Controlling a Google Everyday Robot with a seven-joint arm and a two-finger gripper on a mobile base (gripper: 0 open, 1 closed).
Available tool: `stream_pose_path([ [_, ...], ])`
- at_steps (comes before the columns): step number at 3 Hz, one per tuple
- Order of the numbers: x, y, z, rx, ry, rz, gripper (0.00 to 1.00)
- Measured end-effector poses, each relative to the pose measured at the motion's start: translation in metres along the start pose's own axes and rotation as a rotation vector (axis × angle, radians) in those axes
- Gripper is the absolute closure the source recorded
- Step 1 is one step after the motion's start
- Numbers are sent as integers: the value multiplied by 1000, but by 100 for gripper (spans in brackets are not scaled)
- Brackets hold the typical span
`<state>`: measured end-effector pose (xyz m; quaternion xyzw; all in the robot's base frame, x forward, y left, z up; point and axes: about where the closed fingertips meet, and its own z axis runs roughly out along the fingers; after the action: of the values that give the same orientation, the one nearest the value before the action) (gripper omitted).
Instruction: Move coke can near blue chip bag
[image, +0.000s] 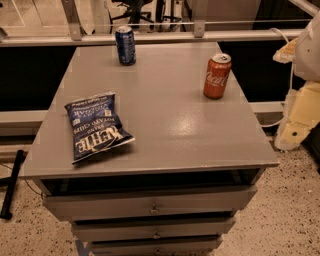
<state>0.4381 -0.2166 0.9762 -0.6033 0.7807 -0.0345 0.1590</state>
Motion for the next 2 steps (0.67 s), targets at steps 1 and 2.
stream_pose_path([
  [1, 0, 0, 0, 0, 0, 0, 0],
  [2, 3, -2, 0, 3, -34, 25, 0],
])
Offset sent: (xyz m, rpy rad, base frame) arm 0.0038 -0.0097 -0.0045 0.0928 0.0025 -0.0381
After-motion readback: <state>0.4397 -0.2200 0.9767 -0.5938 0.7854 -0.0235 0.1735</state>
